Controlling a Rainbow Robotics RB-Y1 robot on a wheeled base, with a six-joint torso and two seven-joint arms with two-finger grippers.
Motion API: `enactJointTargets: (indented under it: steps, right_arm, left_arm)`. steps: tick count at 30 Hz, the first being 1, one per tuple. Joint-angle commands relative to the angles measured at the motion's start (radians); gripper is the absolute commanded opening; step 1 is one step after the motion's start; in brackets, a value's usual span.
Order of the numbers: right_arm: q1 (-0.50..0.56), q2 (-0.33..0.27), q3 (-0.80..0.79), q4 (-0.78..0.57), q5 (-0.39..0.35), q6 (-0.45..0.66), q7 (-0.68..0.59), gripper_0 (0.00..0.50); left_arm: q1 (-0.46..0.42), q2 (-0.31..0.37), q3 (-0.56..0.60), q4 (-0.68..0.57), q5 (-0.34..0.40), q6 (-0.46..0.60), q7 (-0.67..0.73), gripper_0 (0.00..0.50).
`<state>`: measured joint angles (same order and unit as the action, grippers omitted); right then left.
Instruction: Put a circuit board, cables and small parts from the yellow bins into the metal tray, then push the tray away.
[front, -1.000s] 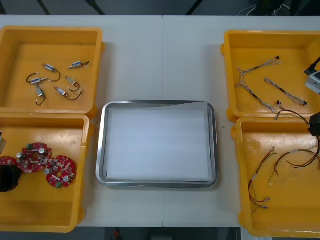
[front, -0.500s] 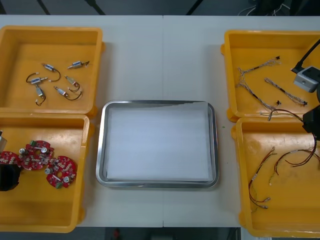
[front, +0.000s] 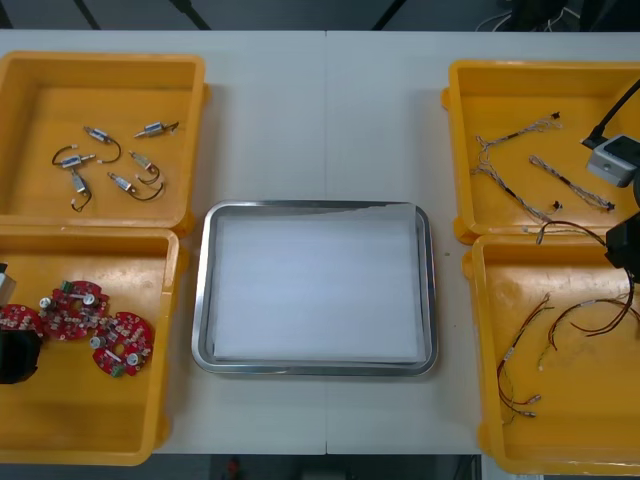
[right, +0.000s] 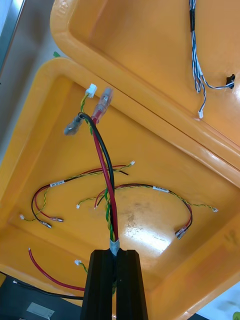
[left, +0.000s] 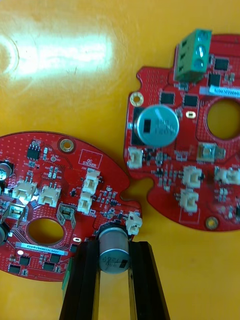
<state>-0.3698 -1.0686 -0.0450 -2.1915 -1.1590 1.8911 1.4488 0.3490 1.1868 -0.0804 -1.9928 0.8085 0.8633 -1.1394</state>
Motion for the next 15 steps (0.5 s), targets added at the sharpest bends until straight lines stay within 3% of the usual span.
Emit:
enactJointTargets:
  steps: [1,6,15]
  right_arm:
    - [0.017,-0.044,0.002,-0.039,0.015,0.005,0.004,0.0]
    - [0.048,-0.042,0.001,-0.077,0.064,0.005,-0.015,0.0]
    - [0.049,-0.042,-0.012,-0.077,0.053,0.003,-0.025,0.0]
  left_arm:
    - [0.008,0.036,0.09,-0.077,0.026,0.086,-0.074,0.0]
    - [0.064,0.06,0.186,-0.133,0.087,0.138,-0.075,0.0]
    - [0.113,0.088,0.311,-0.202,0.182,0.218,-0.075,0.0]
